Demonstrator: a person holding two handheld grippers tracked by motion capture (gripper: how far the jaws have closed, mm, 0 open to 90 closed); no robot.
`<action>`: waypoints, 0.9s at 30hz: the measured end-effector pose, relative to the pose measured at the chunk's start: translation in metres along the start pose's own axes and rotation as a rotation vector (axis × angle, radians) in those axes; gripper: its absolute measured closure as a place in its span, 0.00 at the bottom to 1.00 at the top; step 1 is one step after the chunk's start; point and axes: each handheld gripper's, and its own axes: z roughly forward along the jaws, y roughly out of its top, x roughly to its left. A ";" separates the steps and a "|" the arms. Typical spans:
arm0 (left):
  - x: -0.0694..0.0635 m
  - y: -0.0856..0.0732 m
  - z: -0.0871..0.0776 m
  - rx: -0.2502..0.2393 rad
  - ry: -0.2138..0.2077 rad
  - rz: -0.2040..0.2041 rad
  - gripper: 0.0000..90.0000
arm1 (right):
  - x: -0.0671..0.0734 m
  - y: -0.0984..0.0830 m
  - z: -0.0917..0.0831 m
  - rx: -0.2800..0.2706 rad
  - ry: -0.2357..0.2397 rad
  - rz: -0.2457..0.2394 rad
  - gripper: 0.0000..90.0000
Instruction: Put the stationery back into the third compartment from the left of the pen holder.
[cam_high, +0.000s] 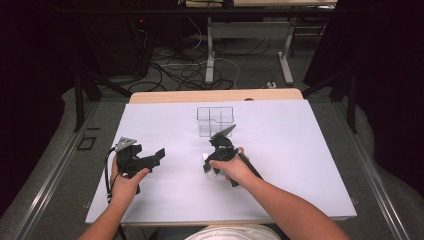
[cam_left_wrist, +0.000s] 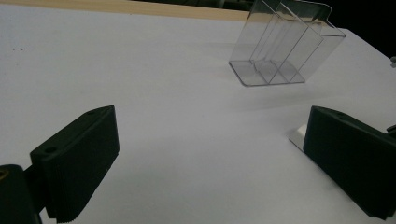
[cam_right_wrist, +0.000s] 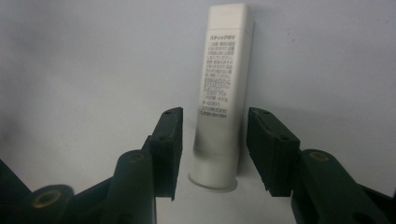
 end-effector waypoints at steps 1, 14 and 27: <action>0.000 0.000 0.000 0.000 0.000 0.000 0.04 | 0.001 0.000 0.002 0.001 -0.006 -0.002 0.64; 0.000 0.000 0.000 0.003 -0.001 0.001 0.04 | 0.001 0.000 0.001 0.021 -0.029 0.006 0.73; 0.001 0.000 0.001 0.003 0.001 0.001 0.04 | -0.002 0.001 0.002 0.034 0.002 0.031 0.74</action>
